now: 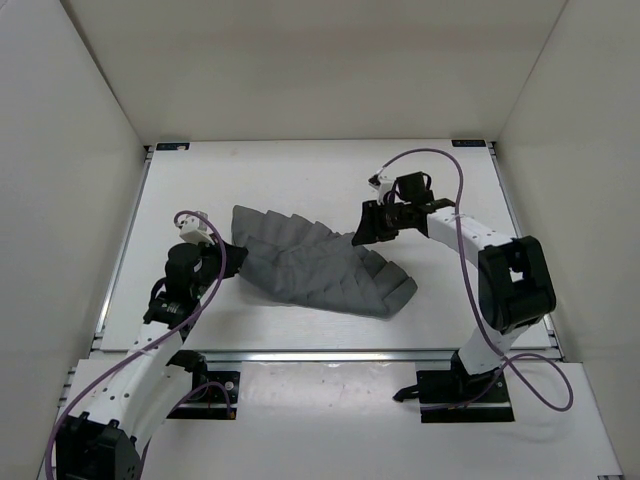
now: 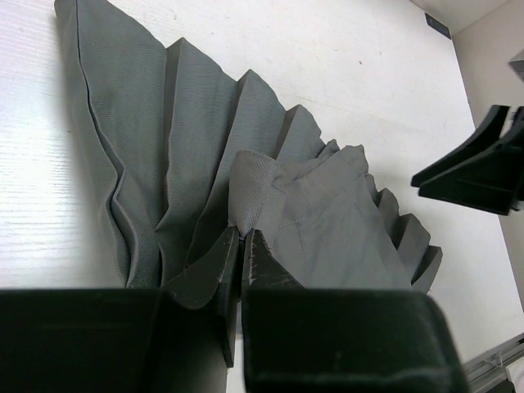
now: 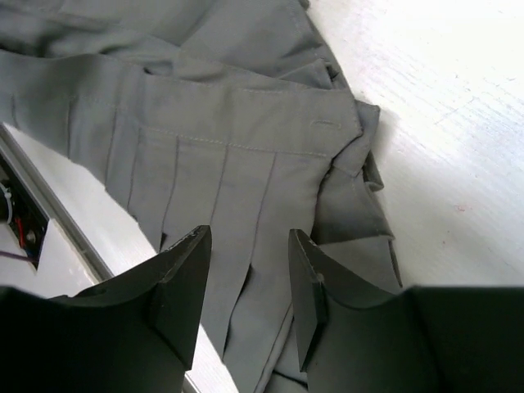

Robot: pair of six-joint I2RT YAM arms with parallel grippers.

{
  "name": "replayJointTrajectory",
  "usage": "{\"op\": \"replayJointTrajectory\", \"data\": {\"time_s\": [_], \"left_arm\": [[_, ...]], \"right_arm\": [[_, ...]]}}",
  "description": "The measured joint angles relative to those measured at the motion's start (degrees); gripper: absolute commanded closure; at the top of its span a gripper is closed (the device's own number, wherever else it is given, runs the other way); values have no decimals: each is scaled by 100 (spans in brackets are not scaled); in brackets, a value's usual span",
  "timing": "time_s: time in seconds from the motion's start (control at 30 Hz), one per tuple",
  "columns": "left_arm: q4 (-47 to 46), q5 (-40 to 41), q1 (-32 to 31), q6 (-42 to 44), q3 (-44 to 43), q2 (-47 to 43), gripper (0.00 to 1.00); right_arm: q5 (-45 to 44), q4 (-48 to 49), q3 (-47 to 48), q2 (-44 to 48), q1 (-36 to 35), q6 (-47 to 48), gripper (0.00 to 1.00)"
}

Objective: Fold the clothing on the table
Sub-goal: Fold the skirt

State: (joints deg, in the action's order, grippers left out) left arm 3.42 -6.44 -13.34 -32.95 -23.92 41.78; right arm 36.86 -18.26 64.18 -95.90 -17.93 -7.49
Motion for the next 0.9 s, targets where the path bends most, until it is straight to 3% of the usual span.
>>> {"op": "replayJointTrajectory", "data": {"time_s": [0.27, 0.63, 0.7, 0.83, 0.9], "left_arm": [[0, 0, 9, -11, 20, 7, 100], [-63, 0, 11, -39, 94, 4, 100], [-72, 0, 11, -48, 107, 4, 100], [-87, 0, 11, -50, 107, 4, 100], [-87, 0, 11, -52, 107, 4, 100]], "right_arm": [[-101, 273, 15, -859, -42, -415, 62], [-129, 437, 282, -1329, -208, -562, 66], [-122, 446, 356, -1416, -232, -566, 72], [-85, 433, 531, -1613, -256, -573, 100], [-44, 389, 619, -1663, -264, -573, 99]]}}
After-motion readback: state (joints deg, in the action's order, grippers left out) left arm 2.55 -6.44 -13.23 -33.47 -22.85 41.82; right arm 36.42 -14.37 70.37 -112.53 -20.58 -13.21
